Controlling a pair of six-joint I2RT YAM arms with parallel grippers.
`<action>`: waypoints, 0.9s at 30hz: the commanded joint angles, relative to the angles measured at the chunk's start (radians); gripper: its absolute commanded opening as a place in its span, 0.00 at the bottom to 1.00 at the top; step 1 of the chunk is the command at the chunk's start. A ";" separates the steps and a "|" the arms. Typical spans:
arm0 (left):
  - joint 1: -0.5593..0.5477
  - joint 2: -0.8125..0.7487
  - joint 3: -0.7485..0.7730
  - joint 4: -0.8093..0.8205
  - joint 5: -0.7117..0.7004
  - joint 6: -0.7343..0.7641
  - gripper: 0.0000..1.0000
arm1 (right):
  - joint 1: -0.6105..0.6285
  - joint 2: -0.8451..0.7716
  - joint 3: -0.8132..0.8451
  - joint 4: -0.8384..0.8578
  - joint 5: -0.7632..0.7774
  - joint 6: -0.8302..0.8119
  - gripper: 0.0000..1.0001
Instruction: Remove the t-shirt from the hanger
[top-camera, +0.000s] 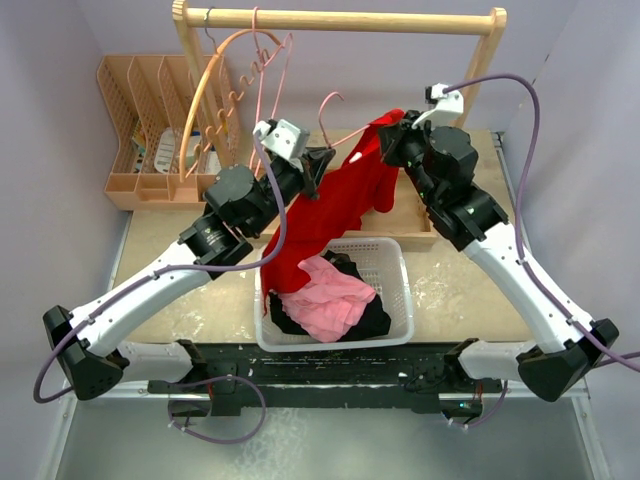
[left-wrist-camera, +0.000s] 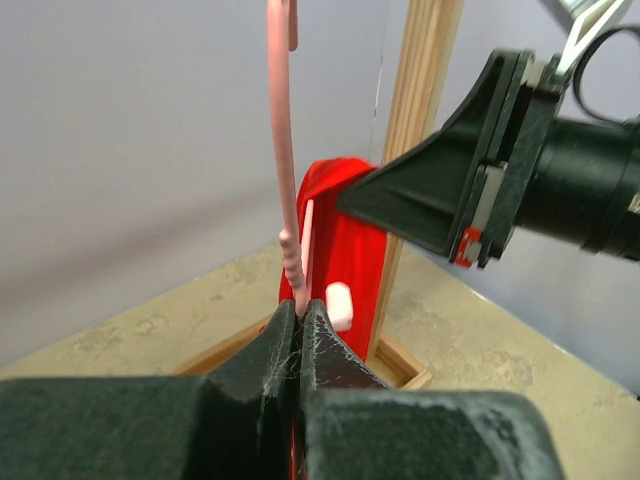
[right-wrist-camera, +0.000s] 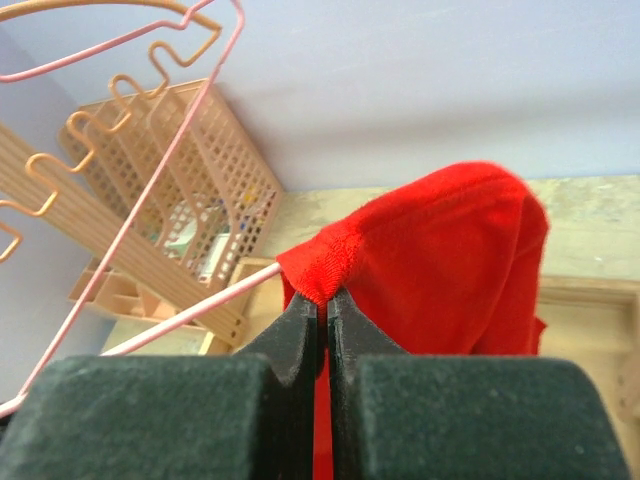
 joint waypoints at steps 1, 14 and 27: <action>-0.003 -0.053 -0.027 -0.023 0.004 -0.004 0.00 | -0.011 -0.033 0.075 -0.005 0.179 -0.067 0.00; -0.005 -0.217 -0.099 -0.222 0.161 -0.080 0.00 | -0.184 0.068 0.167 -0.100 0.340 -0.093 0.00; -0.005 -0.257 -0.140 -0.166 0.146 -0.099 0.00 | -0.205 -0.001 0.018 -0.084 0.150 -0.043 0.00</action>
